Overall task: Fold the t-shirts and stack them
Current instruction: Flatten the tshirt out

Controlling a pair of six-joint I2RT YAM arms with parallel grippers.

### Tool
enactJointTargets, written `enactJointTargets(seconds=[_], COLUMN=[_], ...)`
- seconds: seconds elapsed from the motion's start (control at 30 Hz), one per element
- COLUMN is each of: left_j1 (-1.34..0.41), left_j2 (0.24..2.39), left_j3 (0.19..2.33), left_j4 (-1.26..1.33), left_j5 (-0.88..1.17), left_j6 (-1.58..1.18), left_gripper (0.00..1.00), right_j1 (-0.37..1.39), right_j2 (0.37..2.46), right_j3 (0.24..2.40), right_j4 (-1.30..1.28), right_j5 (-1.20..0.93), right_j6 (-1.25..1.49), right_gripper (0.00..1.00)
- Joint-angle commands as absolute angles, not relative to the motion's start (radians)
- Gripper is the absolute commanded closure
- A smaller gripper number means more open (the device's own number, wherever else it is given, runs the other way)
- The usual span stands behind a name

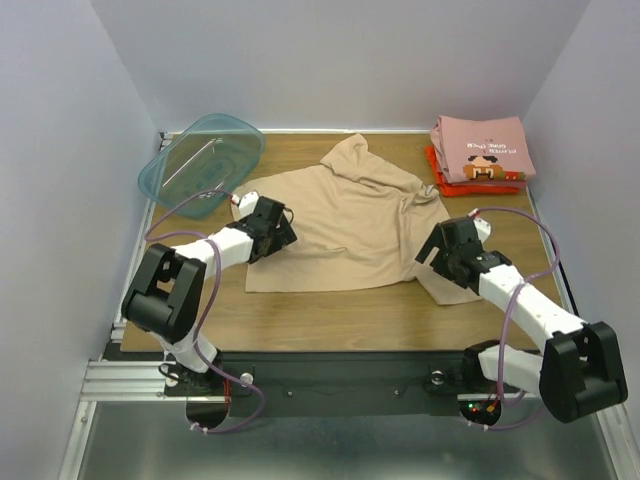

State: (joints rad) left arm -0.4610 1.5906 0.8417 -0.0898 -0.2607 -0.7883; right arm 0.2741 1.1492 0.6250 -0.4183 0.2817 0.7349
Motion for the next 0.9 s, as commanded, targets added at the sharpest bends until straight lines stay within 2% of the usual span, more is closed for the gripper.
enactJointTargets(seconds=[0.0, 0.23, 0.37, 0.43, 0.57, 0.73, 0.87], left_j1=[-0.451, -0.512, -0.509, -0.508, -0.506, -0.494, -0.492], left_j2=[1.623, 1.303, 1.116, 1.091, 1.074, 1.184, 1.259], left_j3=[0.903, 0.744, 0.628, 0.598, 0.532, 0.544, 0.552], left_j4=[-0.181, -0.256, -0.474, -0.552, -0.528, -0.491, -0.39], left_j5=[-0.206, -0.215, -0.322, -0.325, -0.255, -0.314, -0.275], left_j6=[-0.69, -0.788, -0.954, -0.992, -1.092, -1.108, -1.089], left_gripper=[0.02, 0.02, 0.02, 0.02, 0.02, 0.03, 0.09], right_j1=[0.259, 0.252, 0.236, 0.23, 0.206, 0.176, 0.163], right_j2=[1.062, 0.98, 0.974, 0.985, 1.023, 1.066, 1.06], right_j3=[0.617, 0.629, 0.638, 0.643, 0.644, 0.644, 0.635], right_j4=[-0.42, -0.474, -0.482, -0.482, -0.482, -0.48, -0.482], right_j5=[0.356, 0.482, 0.518, 0.52, 0.505, 0.466, 0.453], right_j6=[0.788, 0.833, 0.845, 0.851, 0.854, 0.827, 0.822], right_gripper=[0.0, 0.0, 0.0, 0.0, 0.0, 0.0, 0.0])
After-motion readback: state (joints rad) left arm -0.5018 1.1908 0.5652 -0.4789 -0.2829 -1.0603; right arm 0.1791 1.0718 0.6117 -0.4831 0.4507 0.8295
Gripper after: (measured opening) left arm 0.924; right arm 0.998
